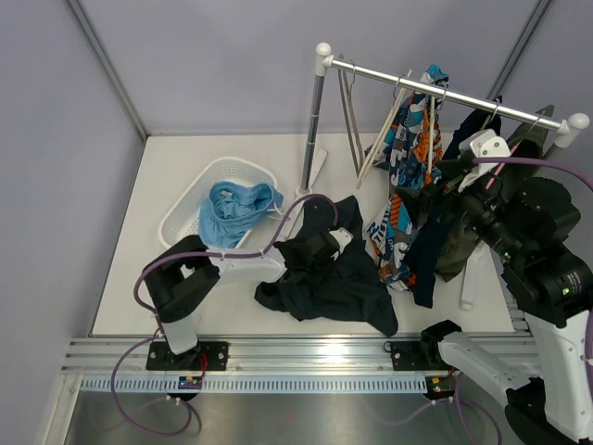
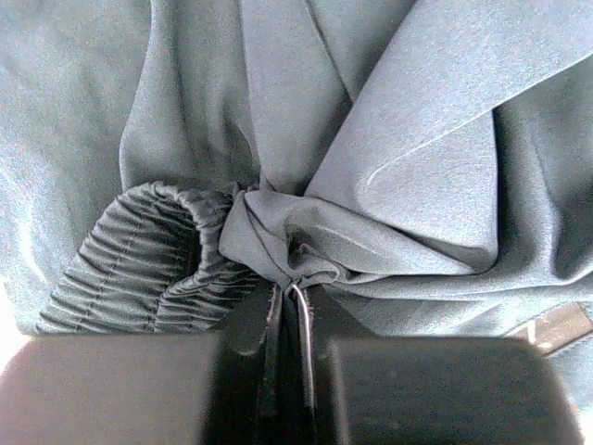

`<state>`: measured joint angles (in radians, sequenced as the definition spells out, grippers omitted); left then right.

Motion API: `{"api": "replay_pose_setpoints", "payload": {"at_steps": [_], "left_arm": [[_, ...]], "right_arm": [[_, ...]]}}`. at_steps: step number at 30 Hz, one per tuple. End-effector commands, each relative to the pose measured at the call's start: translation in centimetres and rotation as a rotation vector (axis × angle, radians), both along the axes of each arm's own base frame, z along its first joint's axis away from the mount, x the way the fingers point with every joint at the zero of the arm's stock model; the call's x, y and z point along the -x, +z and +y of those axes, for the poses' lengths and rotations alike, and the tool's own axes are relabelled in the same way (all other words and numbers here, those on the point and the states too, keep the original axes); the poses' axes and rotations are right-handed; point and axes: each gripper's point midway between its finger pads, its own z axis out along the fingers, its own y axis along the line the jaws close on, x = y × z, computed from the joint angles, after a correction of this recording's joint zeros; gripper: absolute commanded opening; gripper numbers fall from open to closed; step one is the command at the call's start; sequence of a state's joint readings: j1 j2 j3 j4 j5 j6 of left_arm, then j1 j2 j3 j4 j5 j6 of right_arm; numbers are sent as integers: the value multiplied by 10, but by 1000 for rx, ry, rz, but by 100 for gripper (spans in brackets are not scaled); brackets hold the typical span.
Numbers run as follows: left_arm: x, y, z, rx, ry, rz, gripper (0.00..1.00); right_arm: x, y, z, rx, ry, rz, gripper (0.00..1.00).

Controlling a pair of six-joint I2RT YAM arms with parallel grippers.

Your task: Remove the shorts from the hanger

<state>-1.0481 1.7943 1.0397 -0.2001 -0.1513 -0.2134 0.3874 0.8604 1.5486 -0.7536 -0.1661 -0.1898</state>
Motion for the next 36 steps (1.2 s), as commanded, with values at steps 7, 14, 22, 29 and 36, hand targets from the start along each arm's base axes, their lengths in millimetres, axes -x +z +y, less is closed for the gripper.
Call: {"api": "replay_pose_setpoints", "payload": {"at_steps": [7, 14, 22, 29, 36], "left_arm": [[-4, 205, 30, 390, 78, -246, 0], [-62, 320, 145, 448, 347, -486, 0], [-122, 444, 224, 483, 549, -717, 0], [-156, 471, 288, 403, 709, -809, 0], [-168, 386, 288, 254, 656, -713, 0]], "right_arm": [[-4, 22, -6, -40, -33, -51, 99], [-7, 28, -7, -57, -40, -66, 100], [-10, 29, -2, -64, -22, -63, 99], [-13, 26, -3, -63, -30, -51, 100], [-14, 25, -3, -61, -33, -46, 99]]}}
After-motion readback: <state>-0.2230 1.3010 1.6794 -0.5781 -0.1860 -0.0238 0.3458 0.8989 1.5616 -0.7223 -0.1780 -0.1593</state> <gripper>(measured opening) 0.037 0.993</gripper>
